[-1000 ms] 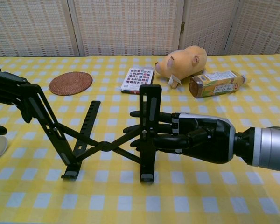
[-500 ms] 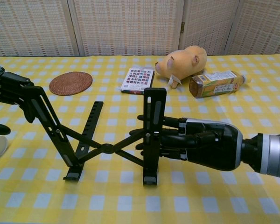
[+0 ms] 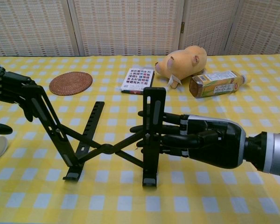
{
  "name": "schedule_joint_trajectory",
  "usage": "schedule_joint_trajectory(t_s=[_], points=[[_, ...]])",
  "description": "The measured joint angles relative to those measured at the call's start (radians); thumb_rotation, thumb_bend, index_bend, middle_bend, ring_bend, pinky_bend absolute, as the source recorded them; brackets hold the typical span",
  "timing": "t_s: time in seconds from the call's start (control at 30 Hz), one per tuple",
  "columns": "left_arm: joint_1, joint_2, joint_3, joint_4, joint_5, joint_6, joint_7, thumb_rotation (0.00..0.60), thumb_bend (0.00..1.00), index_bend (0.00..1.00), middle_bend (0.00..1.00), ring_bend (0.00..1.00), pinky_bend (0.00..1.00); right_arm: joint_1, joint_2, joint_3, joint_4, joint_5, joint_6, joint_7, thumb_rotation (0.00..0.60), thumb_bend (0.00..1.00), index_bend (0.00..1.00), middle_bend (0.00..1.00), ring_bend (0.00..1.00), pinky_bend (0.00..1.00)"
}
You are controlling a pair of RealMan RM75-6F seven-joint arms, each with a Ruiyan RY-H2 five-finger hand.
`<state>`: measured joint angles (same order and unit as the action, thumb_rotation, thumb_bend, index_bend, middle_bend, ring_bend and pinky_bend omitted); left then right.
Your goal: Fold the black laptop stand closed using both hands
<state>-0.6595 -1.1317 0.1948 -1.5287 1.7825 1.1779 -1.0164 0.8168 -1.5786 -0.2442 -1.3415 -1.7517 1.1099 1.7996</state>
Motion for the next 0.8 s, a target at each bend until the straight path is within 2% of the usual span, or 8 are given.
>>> schedule_joint_trajectory(t_s=[0.13, 0.27, 0.37, 0.57, 0.8], points=[[0.015, -0.006, -0.006, -0.002, -0.016, -0.005, 0.113, 0.600, 0.21, 0.32, 0.41, 0.31, 0.36, 0.003, 0.037, 0.012, -0.052, -0.009, 0.004, -0.189, 0.600, 0.34, 0.00, 0.18, 0.20, 0.11], [0.033, -0.016, -0.013, -0.012, -0.036, -0.011, 0.224, 0.600, 0.21, 0.30, 0.39, 0.29, 0.34, 0.011, 0.116, 0.030, -0.172, -0.017, 0.006, -0.387, 0.600, 0.33, 0.00, 0.18, 0.20, 0.11], [0.046, -0.029, -0.022, -0.015, -0.060, -0.019, 0.297, 0.600, 0.21, 0.31, 0.38, 0.29, 0.34, 0.015, 0.179, 0.046, -0.254, -0.017, 0.012, -0.477, 0.600, 0.33, 0.00, 0.18, 0.20, 0.11], [0.067, -0.065, -0.039, -0.025, -0.108, -0.055, 0.412, 0.600, 0.21, 0.34, 0.38, 0.30, 0.34, 0.009, 0.257, 0.085, -0.337, 0.018, 0.017, -0.573, 0.600, 0.34, 0.00, 0.18, 0.21, 0.11], [0.082, -0.105, -0.053, -0.023, -0.130, -0.071, 0.477, 0.600, 0.22, 0.42, 0.38, 0.31, 0.35, -0.003, 0.259, 0.099, -0.336, 0.038, 0.004, -0.595, 0.600, 0.34, 0.00, 0.18, 0.20, 0.11]])
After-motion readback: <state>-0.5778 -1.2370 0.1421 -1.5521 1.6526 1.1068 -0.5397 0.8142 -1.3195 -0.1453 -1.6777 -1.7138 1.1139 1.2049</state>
